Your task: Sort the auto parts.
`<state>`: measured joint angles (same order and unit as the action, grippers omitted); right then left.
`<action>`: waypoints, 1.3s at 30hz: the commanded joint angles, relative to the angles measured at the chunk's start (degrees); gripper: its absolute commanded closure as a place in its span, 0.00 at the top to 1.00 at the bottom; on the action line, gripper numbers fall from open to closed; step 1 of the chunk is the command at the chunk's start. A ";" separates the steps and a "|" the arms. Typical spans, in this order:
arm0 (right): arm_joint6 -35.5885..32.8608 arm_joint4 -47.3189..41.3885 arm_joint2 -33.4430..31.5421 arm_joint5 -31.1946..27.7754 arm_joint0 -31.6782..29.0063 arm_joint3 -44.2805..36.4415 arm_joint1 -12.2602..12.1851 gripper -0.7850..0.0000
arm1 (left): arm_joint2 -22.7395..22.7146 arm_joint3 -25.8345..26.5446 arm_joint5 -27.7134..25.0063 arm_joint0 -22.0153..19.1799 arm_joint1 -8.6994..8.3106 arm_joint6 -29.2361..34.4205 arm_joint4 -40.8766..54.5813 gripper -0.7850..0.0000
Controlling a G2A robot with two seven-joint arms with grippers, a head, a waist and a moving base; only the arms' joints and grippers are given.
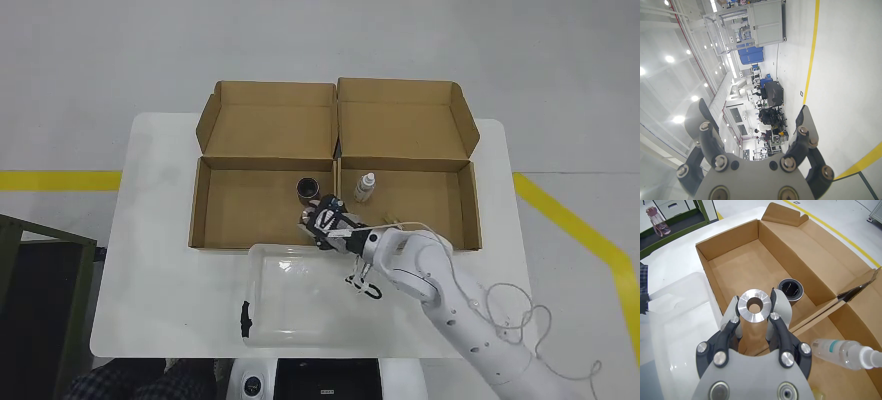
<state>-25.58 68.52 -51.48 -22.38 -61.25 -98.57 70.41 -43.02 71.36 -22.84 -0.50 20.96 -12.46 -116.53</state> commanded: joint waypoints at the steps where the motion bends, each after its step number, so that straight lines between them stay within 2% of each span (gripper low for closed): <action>1: -0.36 0.26 0.75 0.73 1.14 0.99 0.36 0.00 | 0.00 0.00 0.00 0.00 0.00 0.00 0.00 1.00; 17: -6.01 3.32 6.59 3.67 8.22 7.38 3.14 0.00 | 0.00 0.00 0.00 0.00 0.00 0.00 0.00 1.00; 34: -9.10 4.77 8.36 0.94 9.49 9.86 4.35 0.00 | 0.00 0.00 0.00 0.00 0.00 0.00 0.00 1.00; 39: -9.67 4.52 8.56 0.72 10.11 11.02 4.77 0.20 | 0.00 0.00 0.00 0.00 0.00 0.00 0.00 1.00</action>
<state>-35.17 73.12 -42.96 -21.65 -51.25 -87.82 75.09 -43.02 71.36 -22.84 -0.50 20.96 -12.46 -116.53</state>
